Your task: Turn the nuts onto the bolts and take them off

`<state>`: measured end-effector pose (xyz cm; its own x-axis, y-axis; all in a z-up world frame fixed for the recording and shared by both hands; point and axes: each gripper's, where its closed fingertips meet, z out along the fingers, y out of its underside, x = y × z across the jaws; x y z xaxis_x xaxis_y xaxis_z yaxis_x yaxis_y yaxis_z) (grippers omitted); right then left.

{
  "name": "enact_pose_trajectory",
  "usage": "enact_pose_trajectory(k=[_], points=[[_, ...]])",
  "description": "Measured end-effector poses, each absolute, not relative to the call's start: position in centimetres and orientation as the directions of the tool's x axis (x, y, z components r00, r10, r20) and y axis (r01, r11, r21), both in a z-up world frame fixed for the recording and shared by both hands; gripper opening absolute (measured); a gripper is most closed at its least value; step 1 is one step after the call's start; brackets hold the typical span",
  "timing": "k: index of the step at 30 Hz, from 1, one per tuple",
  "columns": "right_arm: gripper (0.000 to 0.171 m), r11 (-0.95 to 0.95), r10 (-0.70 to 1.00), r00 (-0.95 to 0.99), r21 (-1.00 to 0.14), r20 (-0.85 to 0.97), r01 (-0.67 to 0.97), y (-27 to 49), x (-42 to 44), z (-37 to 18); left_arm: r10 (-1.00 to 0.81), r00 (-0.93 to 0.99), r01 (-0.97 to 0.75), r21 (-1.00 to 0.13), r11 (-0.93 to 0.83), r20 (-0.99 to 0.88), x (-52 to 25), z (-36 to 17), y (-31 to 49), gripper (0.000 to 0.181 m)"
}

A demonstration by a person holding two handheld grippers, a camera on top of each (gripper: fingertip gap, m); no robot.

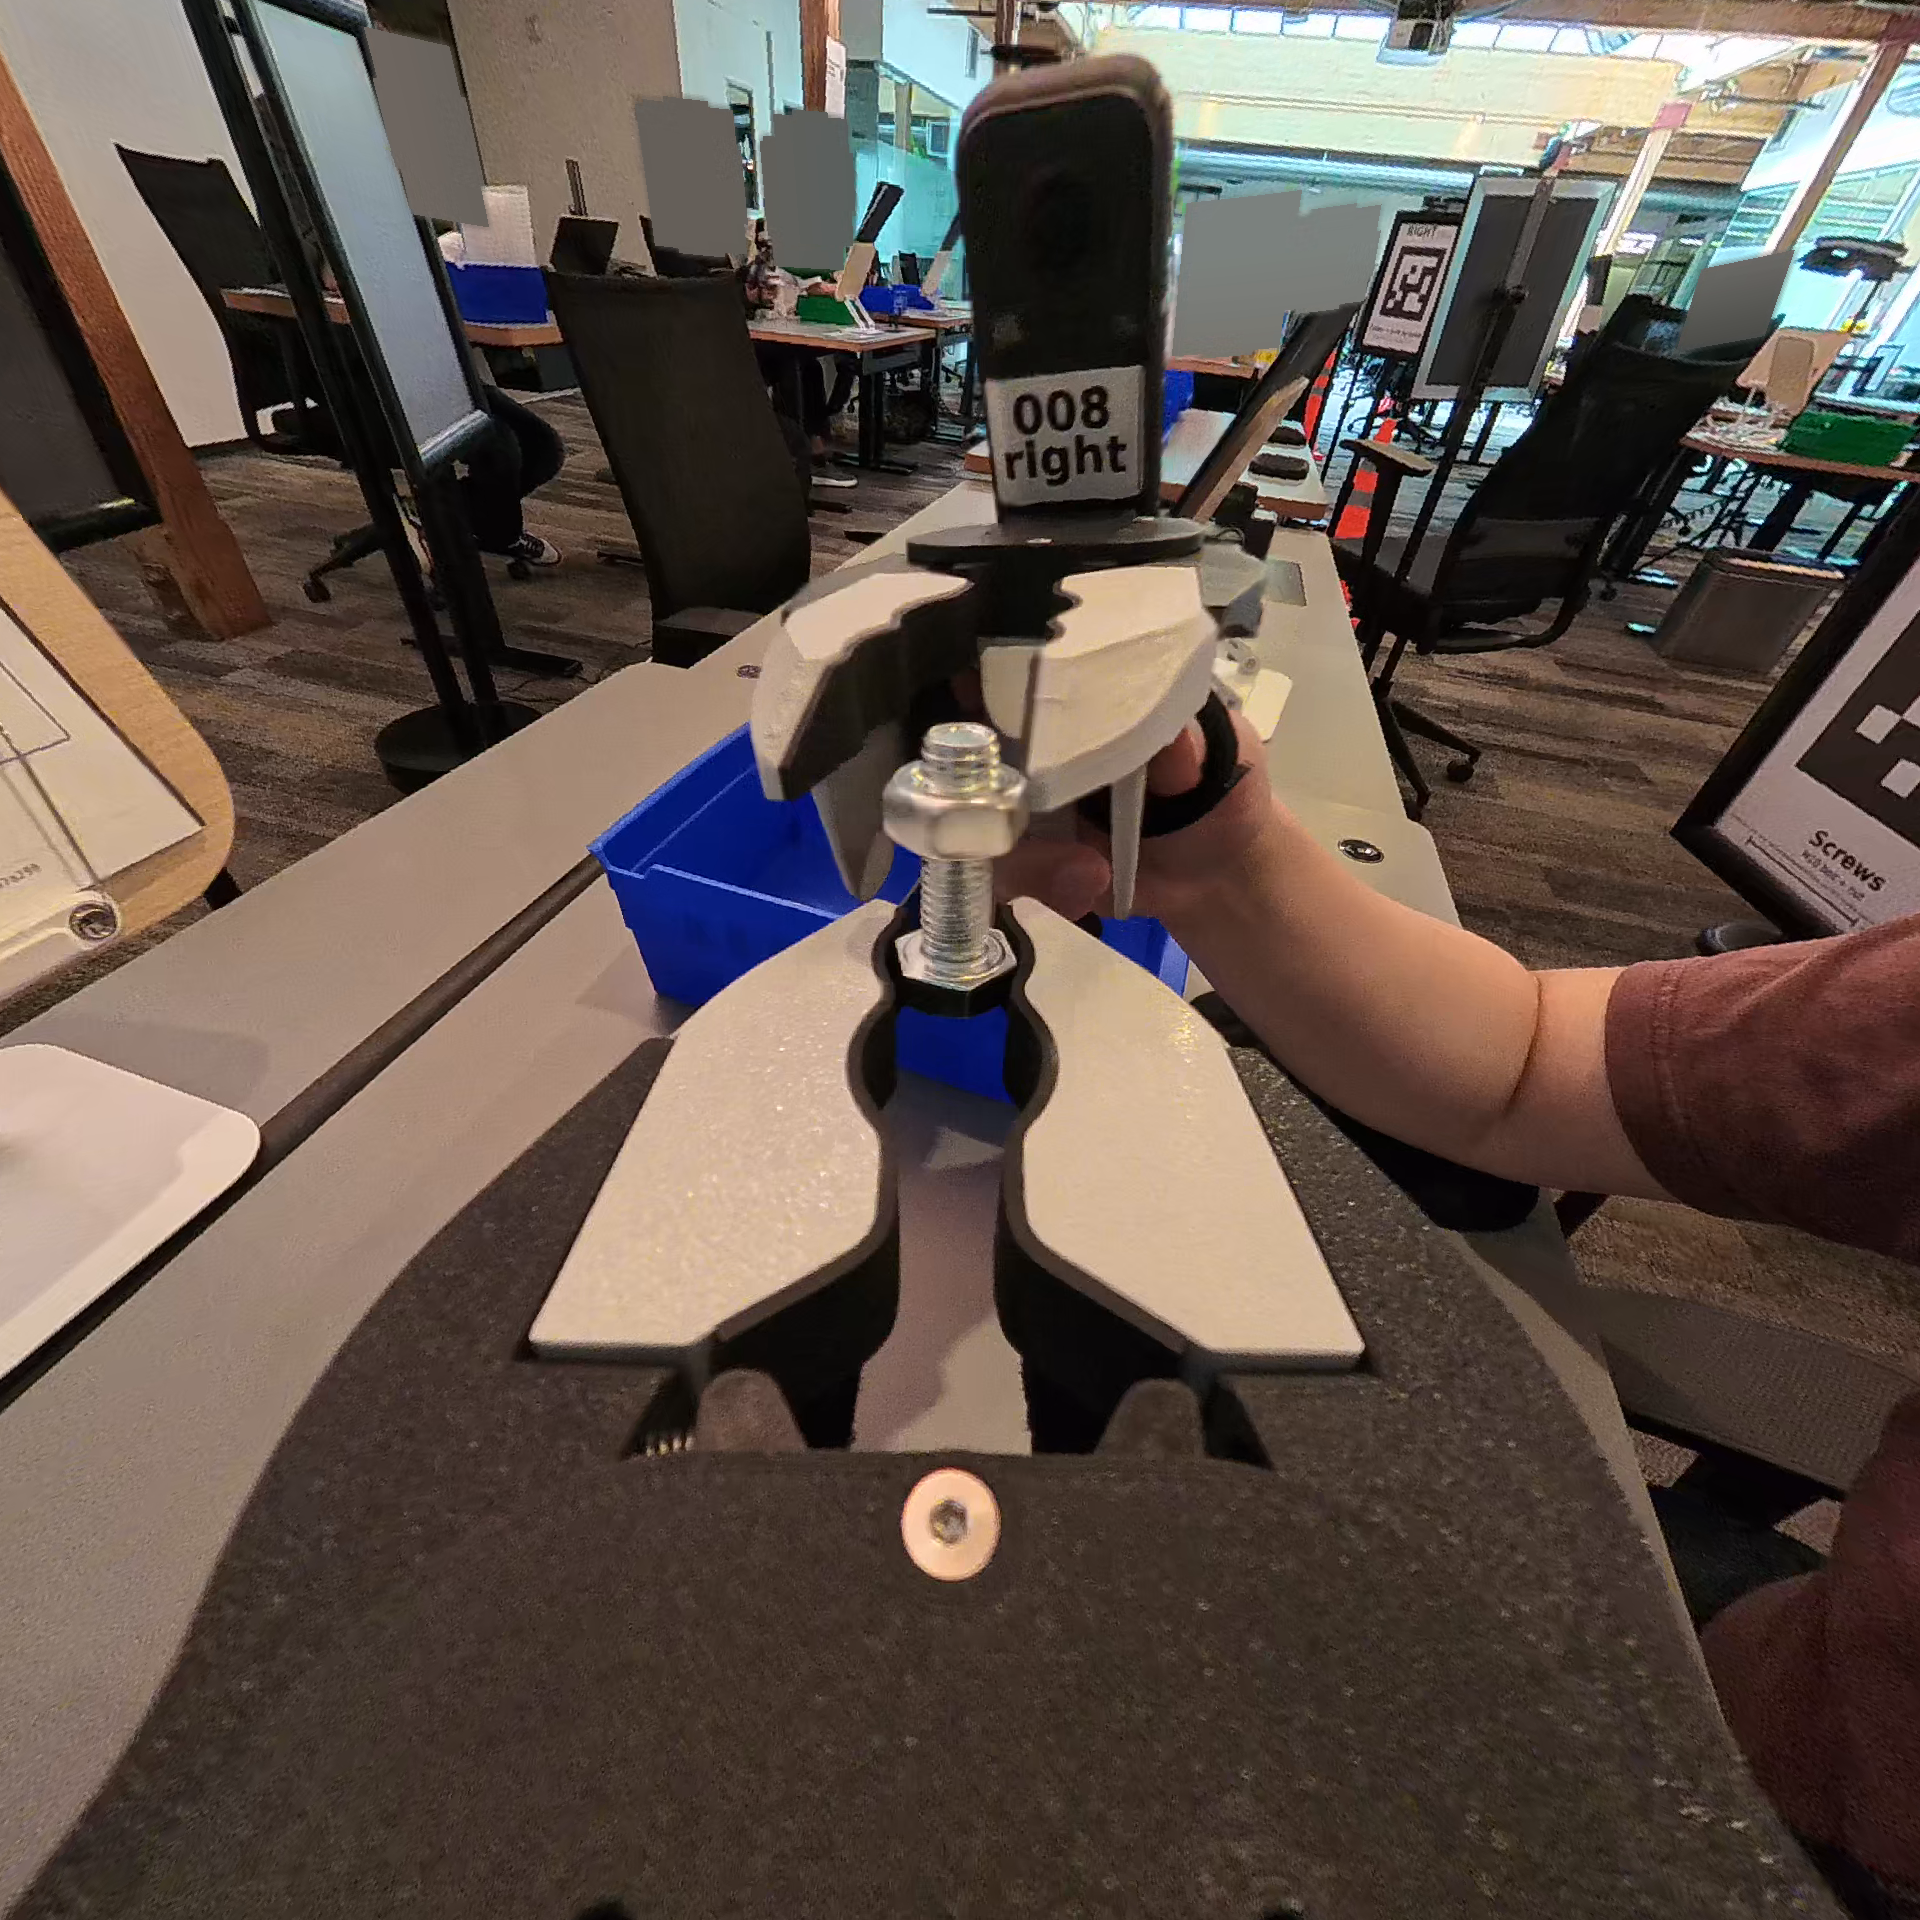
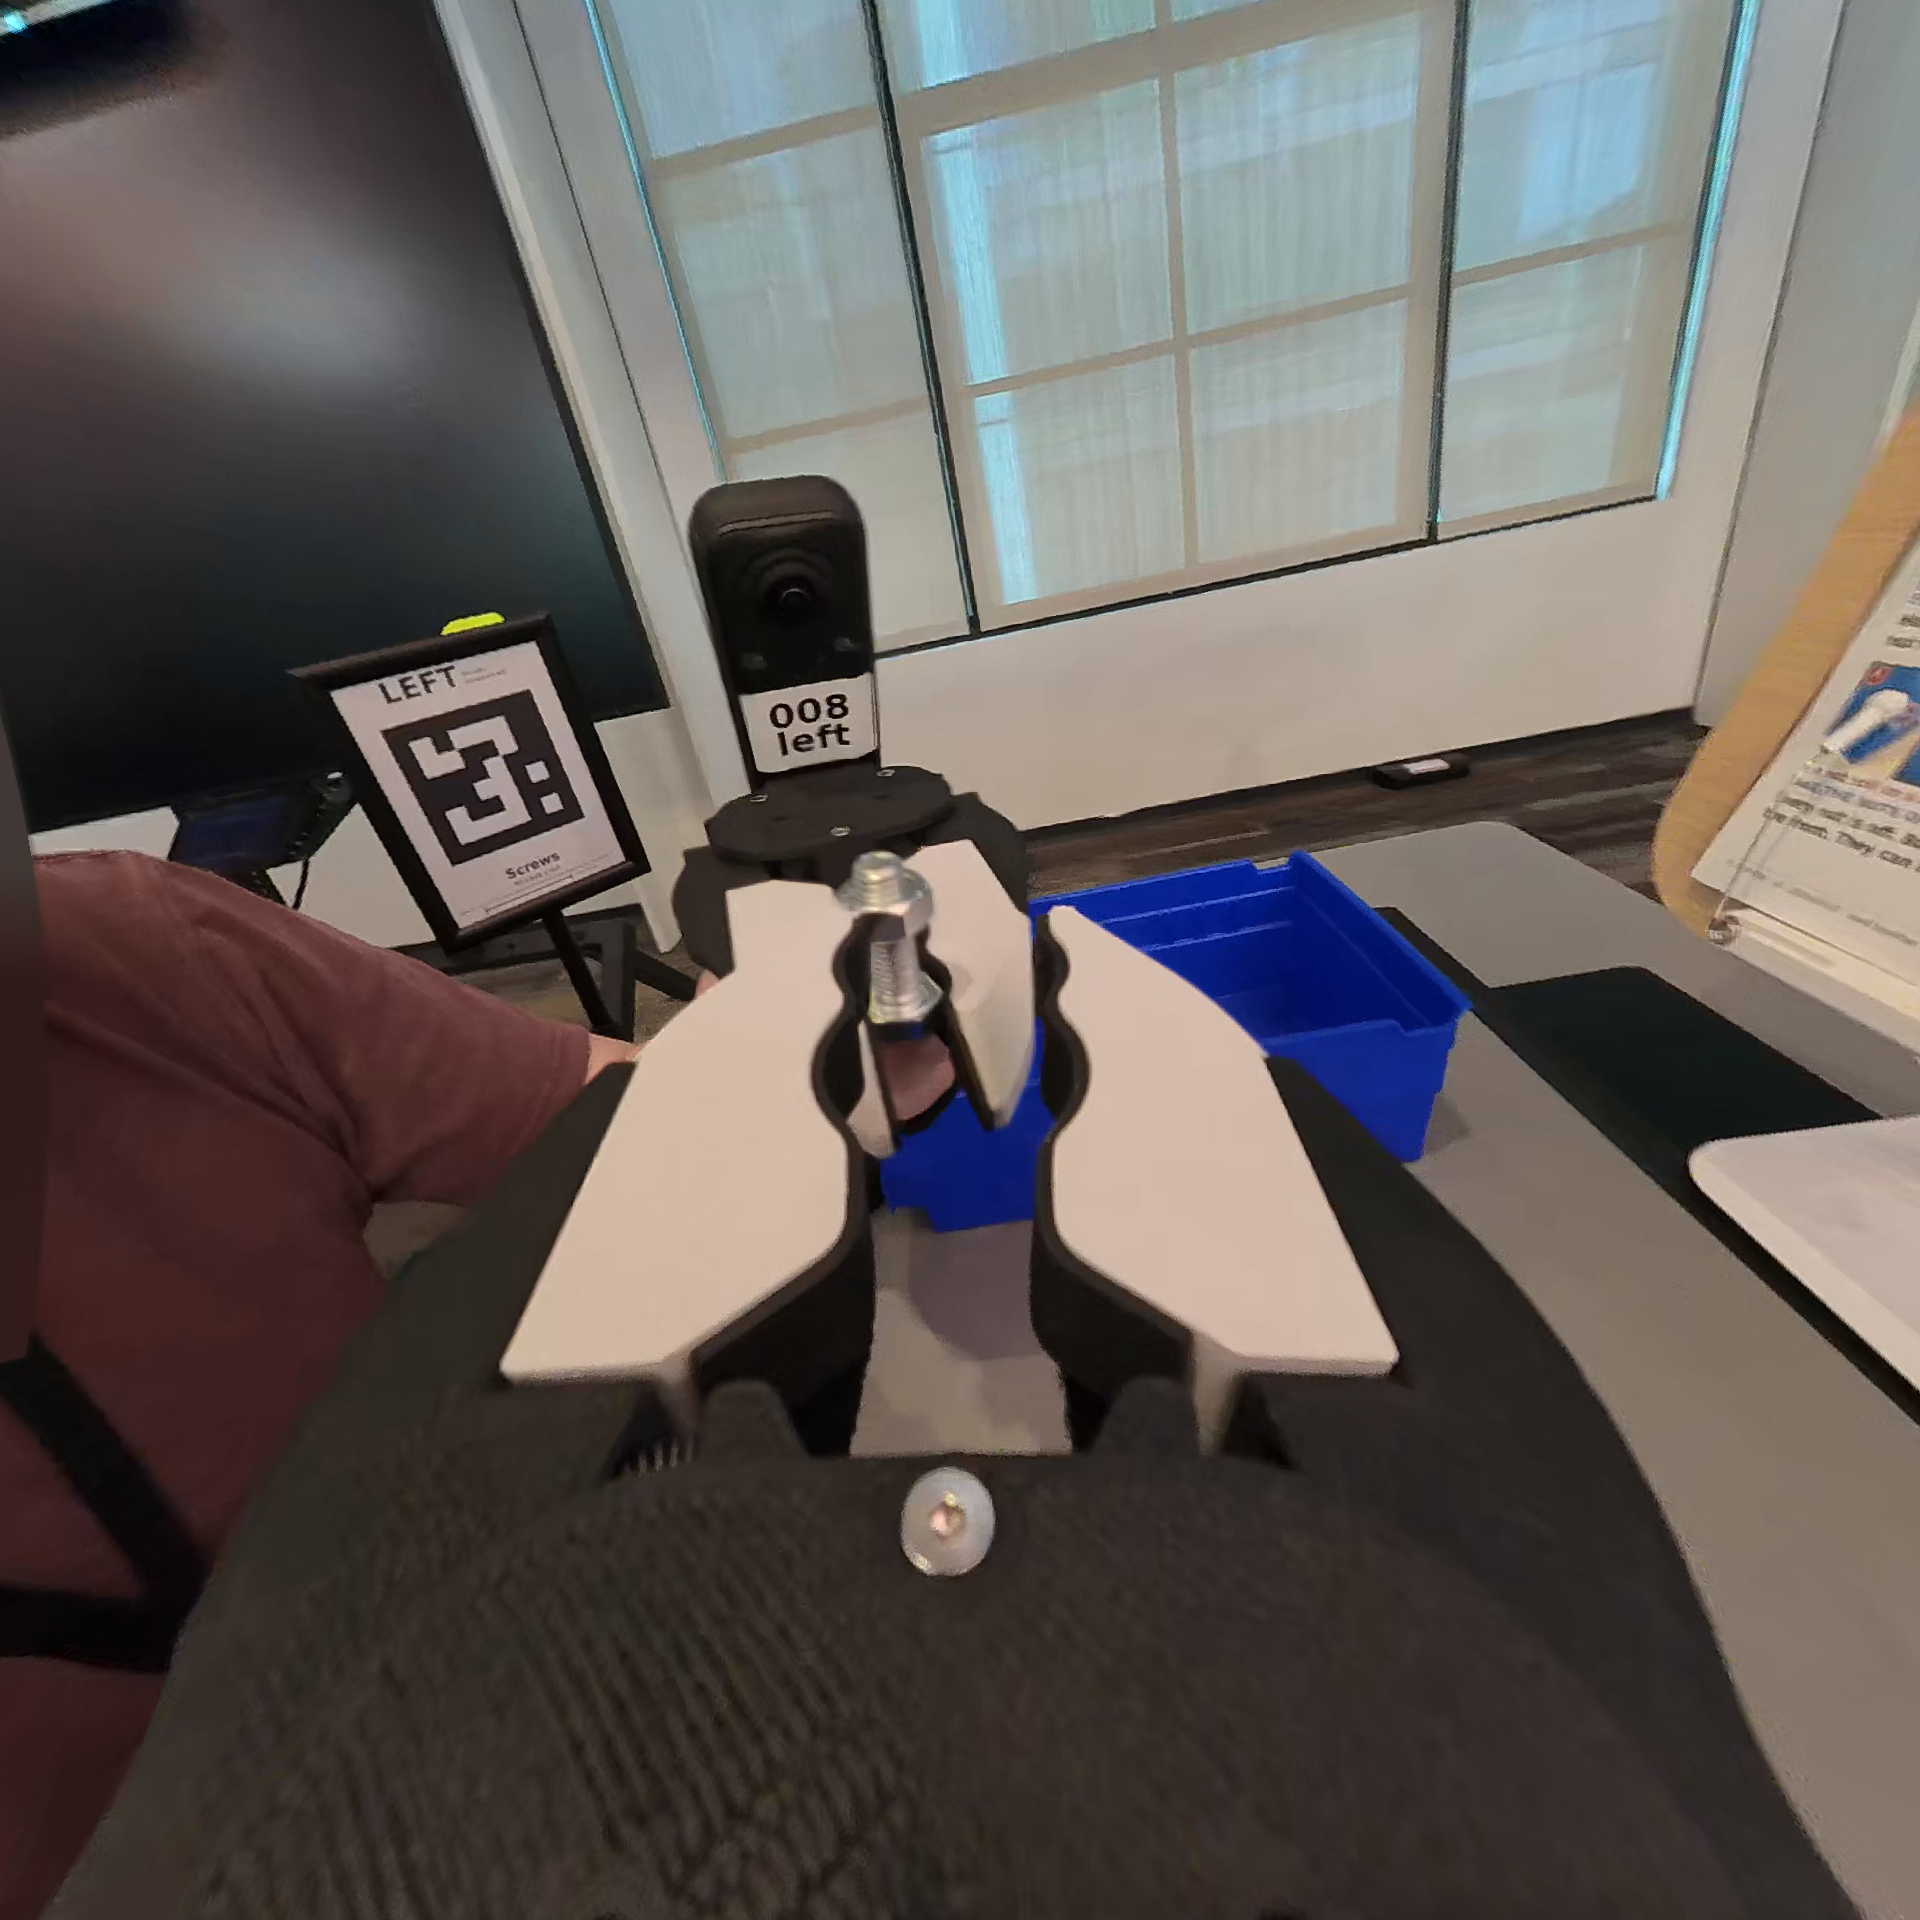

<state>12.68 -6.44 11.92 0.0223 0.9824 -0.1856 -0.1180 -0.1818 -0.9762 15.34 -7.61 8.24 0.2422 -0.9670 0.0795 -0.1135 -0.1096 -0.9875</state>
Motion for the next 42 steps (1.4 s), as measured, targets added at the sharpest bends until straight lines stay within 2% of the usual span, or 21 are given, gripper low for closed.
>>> enact_pose_trajectory(k=[8,16,21,24,31,37,42], points=[[0.031,-0.145,0.989,-0.01,-0.983,-0.144,-0.114,-7.8,11.5,12.1,-0.97,0.226,-0.117,-0.986,-0.116,0.087,15.4,8.2,-7.8,0.015],[0.03,-0.208,0.978,-0.014,-0.967,-0.208,-0.146,-6.5,12.8,12.1,-0.97,0.222,-0.094,-0.988,-0.121,0.098,15.1,8.7,-7.8,0.015],[0.03,-0.23,0.97,-0.114,-0.959,-0.213,-0.165,-8.3,12.0,12.8,-0.97,0.223,-0.103,-0.988,-0.119,0.094,15.2,8.6,-7.8,0.015],[0.028,-0.192,0.981,-0.047,-0.971,-0.187,-0.145,-7.9,11.4,12.2,-0.972,0.219,-0.115,-0.987,-0.109,0.082,15.5,8.4,-8.1,0.015],[0.025,-0.218,0.976,-0.049,-0.952,-0.213,-0.212,-7.0,13.4,13.5,-0.97,0.223,-0.085,-0.99,-0.114,0.093,14.9,9.1,-8.0,0.015],[0.028,-0.159,0.987,-0.01,-0.978,-0.159,-0.138,-8.0,11.4,12.6,-0.975,0.205,-0.107,-0.988,-0.113,0.09,15.5,8.7,-8.4,0.015],[0.027,-0.196,0.98,-0.008,-0.967,-0.197,-0.16,-7.1,12.5,12.8,-0.973,0.211,-0.082,-0.99,-0.118,0.098,15.2,9.1,-8.2,0.015]])
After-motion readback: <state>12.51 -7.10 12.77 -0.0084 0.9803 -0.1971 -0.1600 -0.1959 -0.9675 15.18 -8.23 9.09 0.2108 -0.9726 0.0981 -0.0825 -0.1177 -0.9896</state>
